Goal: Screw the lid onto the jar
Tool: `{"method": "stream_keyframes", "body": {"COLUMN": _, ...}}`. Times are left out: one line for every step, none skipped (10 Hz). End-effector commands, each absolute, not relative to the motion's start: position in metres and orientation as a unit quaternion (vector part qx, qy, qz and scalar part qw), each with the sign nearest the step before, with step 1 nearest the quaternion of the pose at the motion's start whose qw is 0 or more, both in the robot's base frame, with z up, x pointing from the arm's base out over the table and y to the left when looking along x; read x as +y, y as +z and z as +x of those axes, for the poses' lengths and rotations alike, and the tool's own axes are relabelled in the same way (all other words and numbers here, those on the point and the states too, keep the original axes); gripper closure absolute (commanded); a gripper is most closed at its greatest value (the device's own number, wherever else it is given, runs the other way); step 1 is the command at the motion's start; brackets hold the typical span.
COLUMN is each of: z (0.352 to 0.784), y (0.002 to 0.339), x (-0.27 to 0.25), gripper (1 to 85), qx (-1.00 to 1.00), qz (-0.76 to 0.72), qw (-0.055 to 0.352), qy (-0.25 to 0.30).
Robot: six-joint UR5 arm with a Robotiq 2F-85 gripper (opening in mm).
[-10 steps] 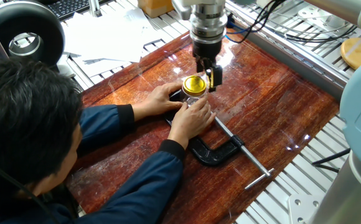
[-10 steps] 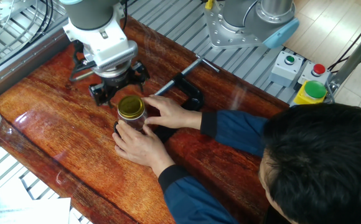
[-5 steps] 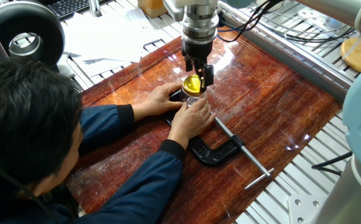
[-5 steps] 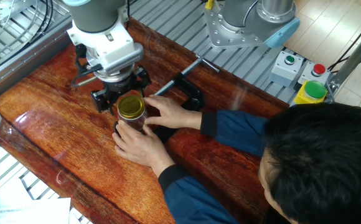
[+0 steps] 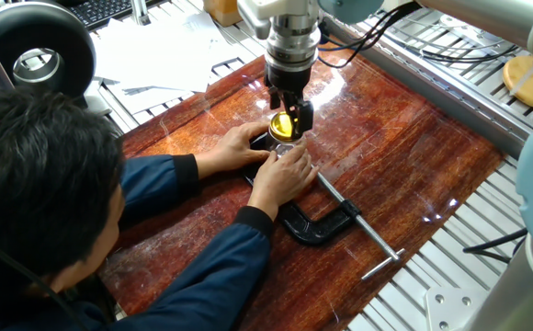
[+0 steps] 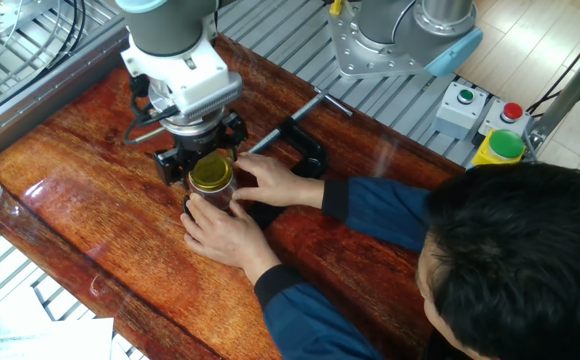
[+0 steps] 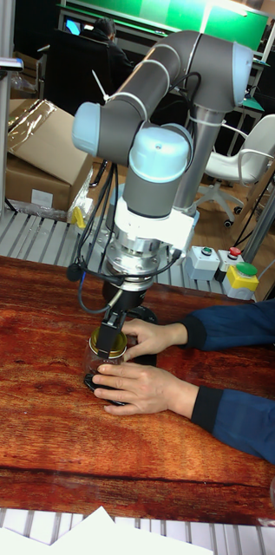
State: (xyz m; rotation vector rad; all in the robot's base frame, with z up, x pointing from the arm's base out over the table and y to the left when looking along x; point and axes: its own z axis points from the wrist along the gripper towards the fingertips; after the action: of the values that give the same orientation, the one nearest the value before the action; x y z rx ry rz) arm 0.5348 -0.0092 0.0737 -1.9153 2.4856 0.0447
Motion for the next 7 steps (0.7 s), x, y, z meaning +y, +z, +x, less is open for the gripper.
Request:
{"method": "stream_keyframes", "body": {"z": 0.5344, "y": 0.072, "x": -0.0082, "gripper": 0.7, "qx": 0.788, "qz": -0.615, "qw": 0.01, "qy": 0.015}}
{"method": "stream_keyframes", "body": {"z": 0.5344, "y": 0.0716, "x": -0.0089, "gripper": 0.7, "qx": 0.788, "qz": -0.615, "qw": 0.011, "qy": 0.014}}
{"method": "stream_keyframes", "body": {"z": 0.5342, "y": 0.071, "x": -0.0099, "gripper": 0.7, "qx": 0.788, "qz": -0.615, "qw": 0.011, "qy": 0.014}}
{"method": "stream_keyframes", "body": {"z": 0.5344, "y": 0.0703, "x": -0.0106, "gripper": 0.7, "qx": 0.787, "qz": -0.617, "qw": 0.013, "qy": 0.013}}
{"method": "stream_keyframes", "body": {"z": 0.5341, "y": 0.07, "x": -0.0106, "gripper": 0.7, "qx": 0.787, "qz": -0.617, "qw": 0.013, "qy": 0.014}}
{"method": "stream_keyframes", "body": {"z": 0.5339, "y": 0.0698, "x": -0.0105, "gripper": 0.7, "qx": 0.787, "qz": -0.617, "qw": 0.014, "qy": 0.015}}
{"method": "stream_keyframes", "body": {"z": 0.5342, "y": 0.0696, "x": -0.0104, "gripper": 0.7, "qx": 0.787, "qz": -0.617, "qw": 0.015, "qy": 0.015}}
